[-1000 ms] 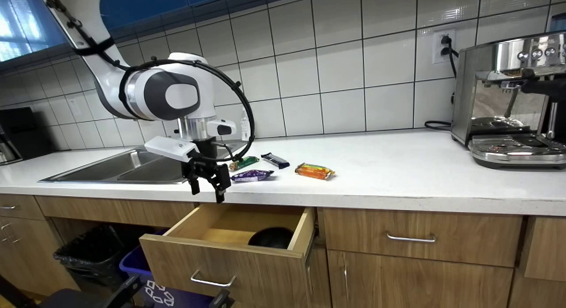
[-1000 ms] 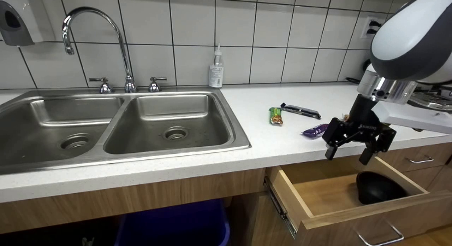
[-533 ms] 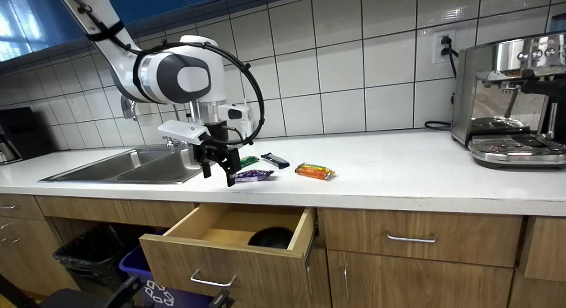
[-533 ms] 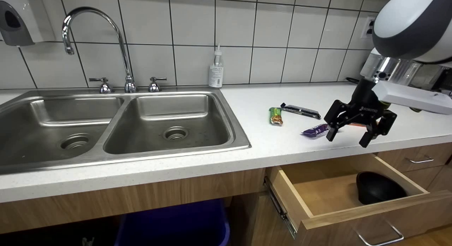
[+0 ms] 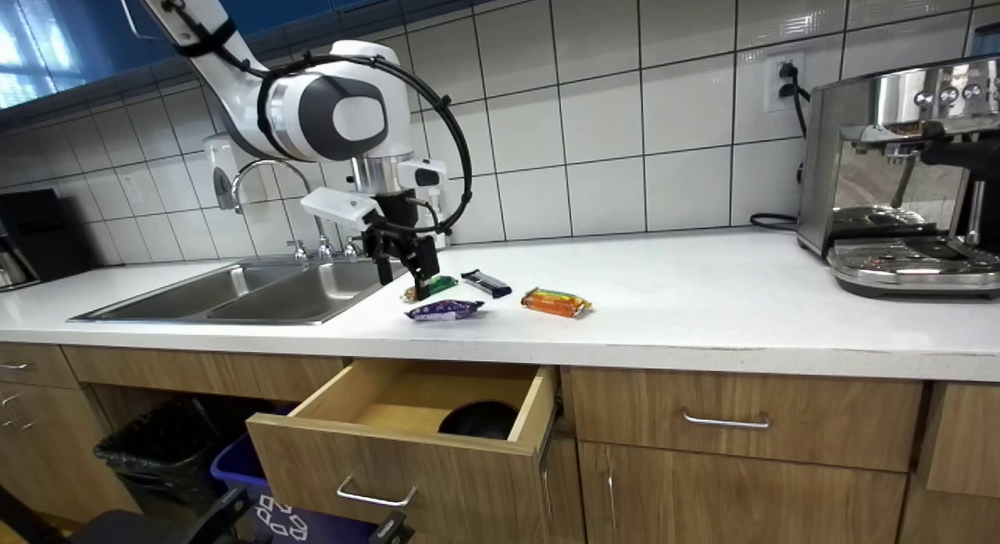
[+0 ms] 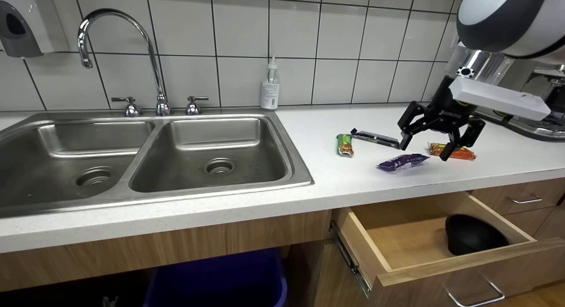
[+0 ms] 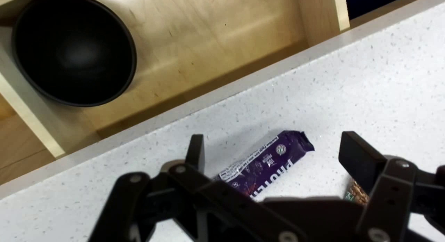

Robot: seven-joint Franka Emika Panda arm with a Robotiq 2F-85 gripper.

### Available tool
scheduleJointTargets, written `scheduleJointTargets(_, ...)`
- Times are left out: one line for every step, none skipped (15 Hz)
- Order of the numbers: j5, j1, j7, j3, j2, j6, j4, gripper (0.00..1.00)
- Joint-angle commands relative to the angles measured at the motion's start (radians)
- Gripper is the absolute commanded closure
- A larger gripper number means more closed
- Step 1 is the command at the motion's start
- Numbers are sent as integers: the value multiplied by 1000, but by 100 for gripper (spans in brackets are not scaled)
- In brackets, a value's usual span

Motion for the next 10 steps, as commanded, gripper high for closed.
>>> scheduleJointTargets(-14,11,88,-18,62,-48,97,0)
scheduleJointTargets(-13,12,109,-20,79,-51,118,0)
scheduleJointTargets(-14,13,128,-23,98,-56,141,0)
scheduleJointTargets(-14,15,145,-25,114,-59,161,0)
scheduleJointTargets(-13,18,168,-29,133,-62,182,0)
scheduleJointTargets(-14,21,188,-33,151,-64,202,0)
scheduleJointTargets(-17,24,209,-37,170,-68,221,0)
scheduleJointTargets(-19,28,228,-41,187,-69,238,0)
scheduleJointTargets(-22,32,248,-46,205,-72,256,0)
scheduleJointTargets(-24,37,269,-53,220,-72,271,0)
